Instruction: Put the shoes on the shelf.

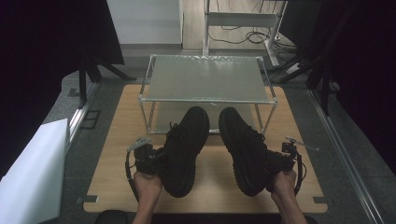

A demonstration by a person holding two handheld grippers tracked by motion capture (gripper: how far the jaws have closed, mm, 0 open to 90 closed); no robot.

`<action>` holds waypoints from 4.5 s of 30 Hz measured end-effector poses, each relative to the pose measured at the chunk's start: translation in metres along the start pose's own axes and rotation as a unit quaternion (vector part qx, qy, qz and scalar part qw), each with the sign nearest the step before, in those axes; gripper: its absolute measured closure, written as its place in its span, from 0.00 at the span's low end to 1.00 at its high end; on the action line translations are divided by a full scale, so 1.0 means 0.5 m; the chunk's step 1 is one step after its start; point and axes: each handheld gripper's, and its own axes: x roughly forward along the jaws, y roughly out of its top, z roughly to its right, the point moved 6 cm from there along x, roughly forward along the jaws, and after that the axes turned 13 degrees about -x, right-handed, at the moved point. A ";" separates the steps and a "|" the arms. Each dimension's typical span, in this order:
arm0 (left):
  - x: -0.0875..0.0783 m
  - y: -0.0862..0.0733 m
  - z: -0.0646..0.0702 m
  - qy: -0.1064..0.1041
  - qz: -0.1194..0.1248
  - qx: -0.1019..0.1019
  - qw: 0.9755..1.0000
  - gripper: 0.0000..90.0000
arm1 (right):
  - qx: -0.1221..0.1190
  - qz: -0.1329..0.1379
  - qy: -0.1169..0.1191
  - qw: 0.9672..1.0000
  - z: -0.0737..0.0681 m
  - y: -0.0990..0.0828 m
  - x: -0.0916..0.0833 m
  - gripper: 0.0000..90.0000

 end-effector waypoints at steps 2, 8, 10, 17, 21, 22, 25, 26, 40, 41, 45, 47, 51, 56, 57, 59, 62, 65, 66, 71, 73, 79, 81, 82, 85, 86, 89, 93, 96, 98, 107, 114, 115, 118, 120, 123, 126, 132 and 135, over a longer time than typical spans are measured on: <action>-0.003 0.002 0.013 0.000 0.004 0.002 1.000 0.86 | 0.003 0.003 0.003 1.000 -0.009 0.005 0.000 0.83; -0.006 0.014 0.040 -0.005 0.013 0.000 1.000 0.86 | 0.004 0.012 0.004 1.000 -0.030 0.020 -0.001 0.83; -0.003 0.018 0.044 -0.007 0.012 -0.005 1.000 0.86 | 0.004 0.015 0.003 1.000 -0.036 0.025 0.000 0.83; 0.004 0.035 0.054 -0.030 0.012 -0.044 0.999 0.86 | 0.016 0.025 0.004 1.000 -0.048 0.047 0.003 0.83; 0.009 0.049 0.059 -0.028 0.018 -0.051 0.998 0.86 | 0.018 0.033 0.003 0.999 -0.052 0.064 0.004 0.83; 0.011 0.053 0.060 -0.028 0.019 -0.053 0.998 0.86 | 0.020 0.035 0.003 0.999 -0.054 0.068 0.004 0.83; 0.017 0.065 0.061 -0.027 0.023 -0.060 0.998 0.86 | 0.026 0.041 0.004 0.999 -0.056 0.082 0.008 0.83; 0.019 0.069 0.061 -0.025 0.024 -0.062 0.997 0.86 | 0.029 0.042 0.004 0.999 -0.056 0.087 0.010 0.83; 0.049 0.130 0.077 -0.017 0.048 -0.077 0.996 0.86 | 0.026 0.049 -0.013 0.998 -0.073 0.156 0.055 0.83; 0.051 0.135 0.078 -0.015 0.051 -0.079 0.995 0.86 | 0.026 0.049 -0.016 0.998 -0.073 0.161 0.058 0.83; 0.063 0.156 0.081 -0.014 0.057 -0.087 0.994 0.86 | 0.025 0.056 -0.029 0.998 -0.071 0.183 0.073 0.83; 0.069 0.165 0.084 -0.010 0.060 -0.083 0.995 0.86 | 0.019 0.057 -0.037 0.997 -0.070 0.195 0.081 0.83; 0.086 0.185 0.085 0.001 0.064 -0.082 0.995 0.86 | 0.018 0.059 -0.048 0.997 -0.067 0.217 0.096 0.83; 0.106 0.213 0.082 0.013 0.065 -0.082 0.994 0.85 | 0.019 0.056 -0.064 0.996 -0.055 0.237 0.112 0.83; 0.109 0.220 0.080 0.018 0.065 -0.080 0.994 0.85 | 0.021 0.057 -0.068 0.996 -0.050 0.240 0.115 0.83; 0.116 0.233 0.078 0.028 0.066 -0.077 0.994 0.85 | 0.025 0.056 -0.075 0.995 -0.042 0.244 0.122 0.83; 0.127 0.251 0.078 0.037 0.067 -0.075 0.994 0.85 | 0.024 0.056 -0.086 0.994 -0.033 0.253 0.131 0.83; 0.138 0.267 0.083 0.041 0.067 -0.074 0.994 0.85 | 0.019 0.057 -0.096 0.994 -0.029 0.266 0.139 0.83; 0.142 0.272 0.084 0.046 0.065 -0.072 0.994 0.85 | 0.015 0.057 -0.102 0.993 -0.029 0.271 0.142 0.83; 0.164 0.293 0.083 0.072 0.065 -0.071 0.993 0.85 | 0.004 0.053 -0.126 0.991 -0.024 0.292 0.157 0.83; 0.172 0.298 0.083 0.078 0.065 -0.068 0.993 0.85 | 0.001 0.050 -0.132 0.990 -0.022 0.299 0.164 0.83; 0.193 0.314 0.081 0.111 0.066 -0.058 0.990 0.85 | -0.019 0.043 -0.163 0.986 -0.016 0.319 0.181 0.83; 0.201 0.319 0.081 0.122 0.064 -0.055 0.989 0.85 | -0.025 0.040 -0.173 0.984 -0.015 0.325 0.186 0.83; 0.204 0.321 0.082 0.128 0.063 -0.053 0.988 0.85 | -0.032 0.039 -0.178 0.983 -0.015 0.327 0.189 0.83; 0.215 0.326 0.084 0.144 0.062 -0.046 0.987 0.84 | -0.047 0.033 -0.194 0.979 -0.013 0.331 0.198 0.83; 0.219 0.327 0.085 0.150 0.058 -0.044 0.986 0.84 | -0.046 0.031 -0.198 0.979 -0.013 0.331 0.202 0.83; 0.224 0.331 0.090 0.160 0.056 -0.038 0.985 0.83 | -0.052 0.022 -0.209 0.976 -0.010 0.330 0.213 0.83; 0.230 0.335 0.097 0.169 0.056 -0.029 0.984 0.80 | -0.066 0.020 -0.219 0.973 -0.014 0.334 0.224 0.81; 0.234 0.337 0.101 0.163 0.054 -0.029 0.985 0.73 | -0.068 0.022 -0.220 0.973 -0.021 0.338 0.228 0.78; 0.236 0.339 0.104 0.154 0.052 -0.030 0.986 0.69 | -0.071 0.020 -0.215 0.974 -0.024 0.338 0.233 0.73; 0.248 0.336 0.107 0.118 0.040 -0.031 0.992 0.51 | -0.082 0.004 -0.172 0.982 -0.032 0.339 0.252 0.50; 0.238 0.340 0.104 0.079 0.037 -0.038 0.995 0.45 | -0.071 0.015 -0.125 0.989 -0.028 0.345 0.252 0.36; 0.234 0.342 0.105 0.075 0.041 -0.034 0.996 0.46 | -0.071 0.019 -0.120 0.990 -0.030 0.348 0.250 0.36; 0.218 0.346 0.111 0.057 0.043 -0.028 0.997 0.48 | -0.071 0.027 -0.109 0.991 -0.038 0.361 0.238 0.37; 0.206 0.347 0.116 0.053 0.044 -0.015 0.998 0.48 | -0.076 0.028 -0.103 0.991 -0.043 0.368 0.228 0.38; 0.185 0.347 0.118 0.046 0.044 0.002 0.998 0.48 | -0.089 0.022 -0.095 0.991 -0.045 0.373 0.206 0.40; 0.159 0.343 0.116 0.028 0.042 0.017 0.999 0.48 | -0.097 0.023 -0.086 0.991 -0.041 0.372 0.180 0.41; 0.123 0.312 0.100 0.012 0.021 0.041 0.999 0.50 | -0.101 0.031 -0.065 0.992 -0.027 0.353 0.130 0.43; 0.110 0.292 0.094 0.006 0.016 0.050 0.999 0.53 | -0.106 0.032 -0.049 0.993 -0.026 0.334 0.107 0.47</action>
